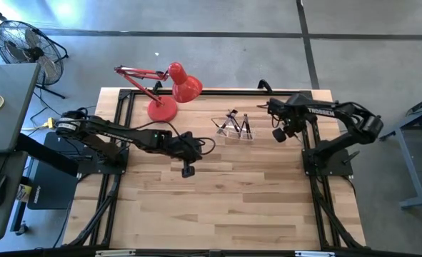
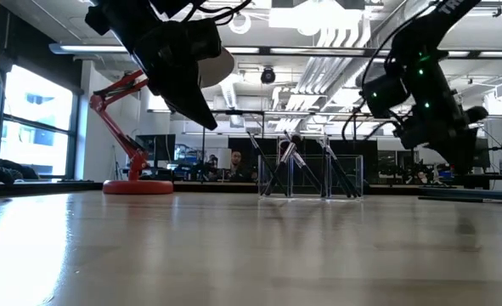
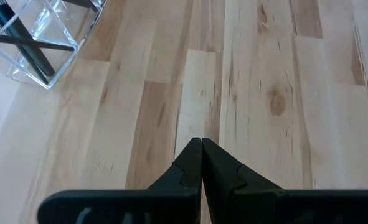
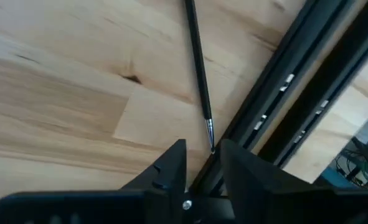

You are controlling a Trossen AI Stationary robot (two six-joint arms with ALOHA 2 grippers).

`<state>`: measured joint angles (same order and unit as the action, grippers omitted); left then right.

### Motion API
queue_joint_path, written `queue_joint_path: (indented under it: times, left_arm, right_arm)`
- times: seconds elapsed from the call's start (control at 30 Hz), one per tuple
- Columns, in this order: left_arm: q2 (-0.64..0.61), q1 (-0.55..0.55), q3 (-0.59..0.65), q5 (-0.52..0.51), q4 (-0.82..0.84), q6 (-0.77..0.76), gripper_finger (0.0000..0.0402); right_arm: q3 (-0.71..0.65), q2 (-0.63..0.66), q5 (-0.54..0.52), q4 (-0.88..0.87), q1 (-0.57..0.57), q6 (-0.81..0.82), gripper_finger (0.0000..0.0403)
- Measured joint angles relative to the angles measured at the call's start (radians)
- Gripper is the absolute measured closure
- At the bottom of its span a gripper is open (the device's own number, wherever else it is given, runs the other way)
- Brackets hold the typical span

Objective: Put items in baskets/containers
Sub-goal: Put the eyeshadow brush into the transparent organizer

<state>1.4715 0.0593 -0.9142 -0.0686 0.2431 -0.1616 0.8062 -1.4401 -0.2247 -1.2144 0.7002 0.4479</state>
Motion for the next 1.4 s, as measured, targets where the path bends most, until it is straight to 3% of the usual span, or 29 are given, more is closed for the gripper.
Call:
queue_joint_path:
  times: [0.17, 0.33, 0.67, 0.87, 1.03, 1.2, 1.4]
  left_arm:
    - [0.000, 0.000, 0.000, 0.000, -0.010, -0.004, 0.0401]
    - [0.000, 0.000, 0.000, 0.000, -0.017, -0.014, 0.0401]
    - [0.001, 0.000, -0.001, -0.001, -0.020, -0.031, 0.0401]
    - [0.001, 0.000, -0.001, -0.001, -0.023, -0.031, 0.0401]
    - [0.001, 0.000, -0.001, 0.000, -0.025, -0.030, 0.0401]
    - [0.001, 0.000, -0.001, 0.000, -0.023, -0.001, 0.0401]
    - [-0.011, -0.023, -0.001, 0.023, 0.012, 0.060, 0.0401]
  right_arm:
    - [-0.068, 0.001, 0.008, 0.101, 0.053, -0.058, 0.0278]
    - [-0.119, 0.001, 0.013, 0.176, 0.103, -0.088, 0.0271]
    - [-0.188, -0.003, 0.046, 0.306, 0.207, -0.066, 0.0299]
    - [-0.200, -0.067, 0.170, 0.345, 0.240, -0.042, 0.0329]
    - [-0.199, -0.066, 0.205, 0.346, 0.211, 0.046, 0.0390]
    - [-0.189, -0.046, 0.245, 0.320, 0.135, 0.151, 0.0377]
    - [-0.189, -0.023, 0.303, 0.299, -0.037, 0.281, 0.0394]
